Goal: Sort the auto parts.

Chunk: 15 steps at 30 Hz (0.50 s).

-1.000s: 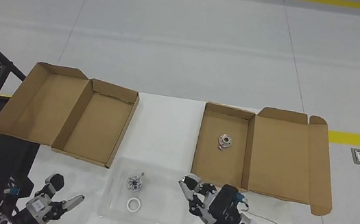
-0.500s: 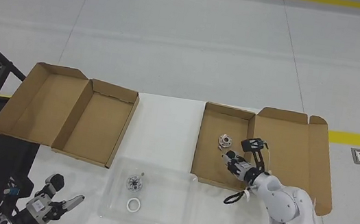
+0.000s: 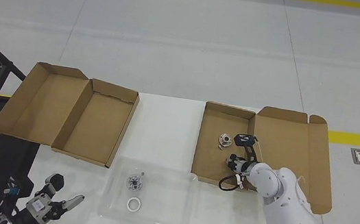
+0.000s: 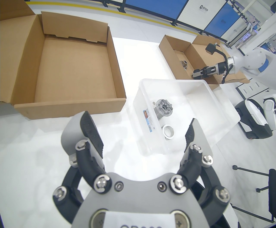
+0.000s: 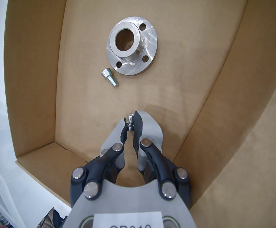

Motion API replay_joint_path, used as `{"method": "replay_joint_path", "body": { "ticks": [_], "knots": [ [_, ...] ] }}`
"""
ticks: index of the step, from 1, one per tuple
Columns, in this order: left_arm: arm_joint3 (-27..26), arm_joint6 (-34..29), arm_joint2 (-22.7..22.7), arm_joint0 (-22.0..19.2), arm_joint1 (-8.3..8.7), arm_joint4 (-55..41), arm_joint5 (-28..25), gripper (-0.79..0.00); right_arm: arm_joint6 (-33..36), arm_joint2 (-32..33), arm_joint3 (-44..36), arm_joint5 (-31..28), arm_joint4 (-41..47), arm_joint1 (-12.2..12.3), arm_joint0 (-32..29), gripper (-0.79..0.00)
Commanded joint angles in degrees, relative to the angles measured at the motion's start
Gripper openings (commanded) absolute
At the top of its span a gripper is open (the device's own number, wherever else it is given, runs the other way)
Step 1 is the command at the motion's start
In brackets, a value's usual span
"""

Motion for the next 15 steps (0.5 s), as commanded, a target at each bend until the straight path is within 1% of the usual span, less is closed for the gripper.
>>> {"method": "replay_joint_path", "body": {
  "ticks": [1, 2, 3, 5, 7, 10, 12, 13, 14, 15],
  "knots": [
    [0.00, 0.00, 0.00, 0.00, 0.00, 0.00, 0.00, 0.000, -0.38, -0.11, -0.41, 0.58, -0.28, 0.05, -0.22, -0.785],
    [0.00, 0.00, 0.00, 0.00, 0.00, 0.00, 0.00, 0.000, -0.53, -0.09, -0.68, 0.76, -0.31, 0.10, -0.40, -0.640],
    [0.00, 0.00, 0.00, 0.00, 0.00, 0.00, 0.00, 0.000, -0.56, -0.07, -1.00, 0.91, -0.38, 0.15, -0.57, -0.570],
    [0.00, 0.00, 0.00, 0.00, 0.00, 0.00, 0.00, 0.000, -0.74, -0.05, -1.81, 1.36, -0.76, 0.26, -0.94, -0.523],
    [0.00, 0.00, 0.00, 0.00, 0.00, 0.00, 0.00, 0.000, -1.45, -0.09, -3.27, 1.96, -1.41, 0.36, -1.59, -0.456],
    [0.00, 0.00, 0.00, 0.00, 0.00, 0.00, 0.00, 0.000, -3.06, -0.05, -6.97, 3.23, -2.54, 0.55, -3.53, -0.431],
    [0.00, 0.00, 0.00, 0.00, 0.00, 0.00, 0.00, 0.000, -4.43, 0.17, -10.48, 3.93, -3.32, 0.73, -5.43, -0.425],
    [0.00, 0.00, 0.00, 0.00, 0.00, 0.00, 0.00, 0.000, -5.33, 0.36, -12.55, 4.22, -3.67, 0.83, -6.59, -0.409],
    [0.00, 0.00, 0.00, 0.00, 0.00, 0.00, 0.00, 0.000, -6.43, 0.56, -14.84, 4.22, -3.84, 0.93, -7.94, -0.357],
    [0.00, 0.00, 0.00, 0.00, 0.00, 0.00, 0.00, 0.000, -7.61, 0.77, -17.27, 3.77, -3.74, 1.04, -9.43, -0.246]
  ]
}}
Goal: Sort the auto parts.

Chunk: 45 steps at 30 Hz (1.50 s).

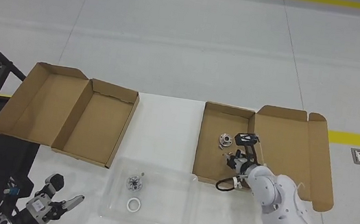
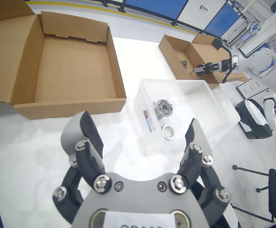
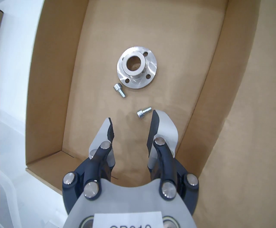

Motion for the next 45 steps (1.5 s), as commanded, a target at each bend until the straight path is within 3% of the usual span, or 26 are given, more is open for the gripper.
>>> {"method": "replay_joint_path", "body": {
  "ticks": [1, 4, 9, 15, 20, 25, 34, 36, 40, 45],
  "knots": [
    [-0.39, 0.22, 0.08, -0.06, -0.02, 0.04, 0.29, 0.000, -2.79, 0.54, -5.30, -0.92, 0.10, 0.23, -3.20, -0.200],
    [-2.45, 1.70, -0.80, 0.75, 0.02, 1.24, -0.36, 0.000, -8.59, 1.42, -12.32, -3.63, 0.15, 0.60, -8.37, 0.000],
    [-8.74, 3.14, -2.66, 3.51, 0.10, 6.46, -1.32, 0.000, -19.12, 1.79, -20.90, -14.29, 0.60, 1.25, -15.75, 0.000],
    [-19.29, -2.00, -1.35, 4.73, 0.53, 17.03, -3.00, 0.000, -26.67, 2.43, -26.93, -26.62, -1.82, 2.26, -21.51, 0.000],
    [-24.14, -7.09, 4.71, 2.69, 0.89, 28.06, -3.16, 0.000, -31.68, 4.03, -30.71, -36.53, -5.00, 3.33, -26.50, 0.000],
    [-25.59, -13.48, 13.96, -1.67, 0.93, 38.18, 0.05, 0.000, -34.32, 6.44, -32.48, -51.32, -7.27, 4.80, -30.66, 0.000],
    [-25.69, -13.84, 14.57, -1.98, 0.91, 38.63, 0.41, 0.000, -34.25, 6.60, -32.48, -51.84, -7.34, 4.88, -30.87, 0.000],
    [-25.08, -13.83, 15.09, -2.36, 0.83, 40.08, 3.20, 0.000, -34.25, 6.60, -32.48, -51.84, -7.34, 4.88, -30.87, 0.000],
    [-23.19, -19.81, 20.46, -5.48, 0.55, 44.02, 6.87, 0.000, -34.25, 6.60, -32.48, -51.84, -7.34, 4.88, -30.87, 0.000],
    [-18.26, -29.25, 28.11, -12.72, -0.30, 41.60, 9.72, 0.000, -34.25, 6.60, -32.48, -51.84, -7.34, 4.88, -30.87, 0.000]
  ]
}}
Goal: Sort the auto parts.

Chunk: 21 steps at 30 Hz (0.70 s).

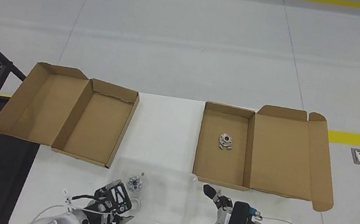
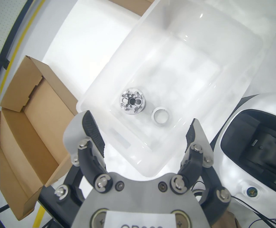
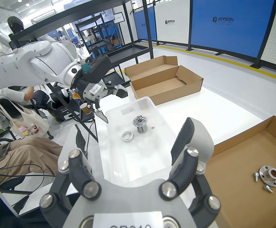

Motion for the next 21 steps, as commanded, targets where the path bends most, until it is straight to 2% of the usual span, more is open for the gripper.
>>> {"method": "replay_joint_path", "body": {
  "ticks": [1, 5, 10, 14, 18, 19, 21],
  "knots": [
    [2.38, -4.80, 3.19, -3.74, -0.40, -1.48, 1.21, 0.000, 0.00, 0.00, 0.00, -0.02, 0.00, 0.00, 0.00, 0.000],
    [7.75, -10.90, 7.92, -10.42, -1.36, -4.71, 4.69, 0.000, 0.00, 0.00, 0.00, -0.02, 0.00, 0.00, 0.00, 0.000],
    [13.96, -17.33, 11.56, -17.81, -2.35, -9.19, 7.40, 0.000, 0.00, 0.00, 0.00, -0.02, 0.00, 0.00, 0.00, 0.000],
    [17.52, -19.50, 13.34, -21.55, -2.97, -11.06, 10.21, 0.000, 0.00, 0.00, 0.00, -0.02, 0.00, 0.00, 0.00, 0.000],
    [19.66, -21.25, 15.05, -23.53, -3.36, -11.41, 11.44, 0.000, 0.00, 0.00, 0.00, -0.02, 0.00, 0.00, 0.00, 0.000],
    [20.11, -21.53, 15.36, -23.86, -3.43, -11.56, 11.67, -0.025, 0.00, 0.00, 0.00, -0.02, 0.00, 0.00, 0.00, 0.000],
    [20.89, -22.16, 15.80, -24.60, -3.58, -11.93, 12.21, -0.132, 0.00, 0.00, 0.00, -0.02, 0.00, 0.00, 0.00, 0.000]
  ]
}}
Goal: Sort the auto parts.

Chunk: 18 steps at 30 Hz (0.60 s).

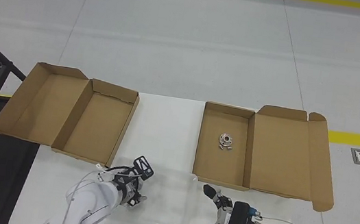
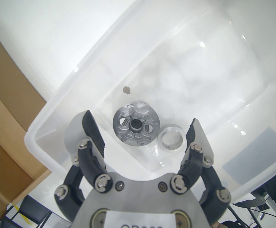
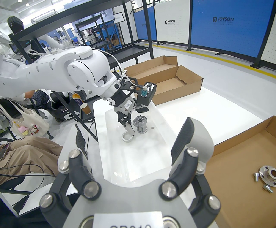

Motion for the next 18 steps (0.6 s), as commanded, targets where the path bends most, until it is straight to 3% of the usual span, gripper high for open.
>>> {"method": "replay_joint_path", "body": {
  "ticks": [1, 2, 5, 7, 14, 18],
  "knots": [
    [0.78, -0.53, 0.38, -0.71, -0.14, -0.49, 0.53, -0.225, 0.00, 0.00, 0.00, -0.02, 0.00, 0.00, 0.00, 0.000],
    [1.11, -0.78, 0.55, -0.98, -0.19, -0.68, 0.67, -0.397, 0.00, 0.00, 0.00, -0.02, 0.00, 0.00, 0.00, 0.000],
    [1.60, -1.44, 0.92, -1.52, -0.30, -0.87, 1.14, -0.563, 0.00, 0.00, 0.00, -0.02, 0.00, 0.00, 0.00, 0.000],
    [1.55, -1.71, 1.02, -1.58, -0.32, -0.97, 1.25, -0.754, 0.00, 0.00, 0.00, -0.02, 0.00, 0.00, 0.00, 0.000],
    [-1.10, -2.41, 0.22, -0.55, -0.04, -0.86, 0.49, -0.785, 0.00, 0.00, 0.00, -0.02, 0.00, 0.00, 0.00, 0.000],
    [-6.80, -2.15, -1.51, 2.21, 0.52, -0.45, -1.34, -0.785, 0.00, 0.00, 0.00, -0.02, 0.00, 0.00, 0.00, 0.000]
  ]
}}
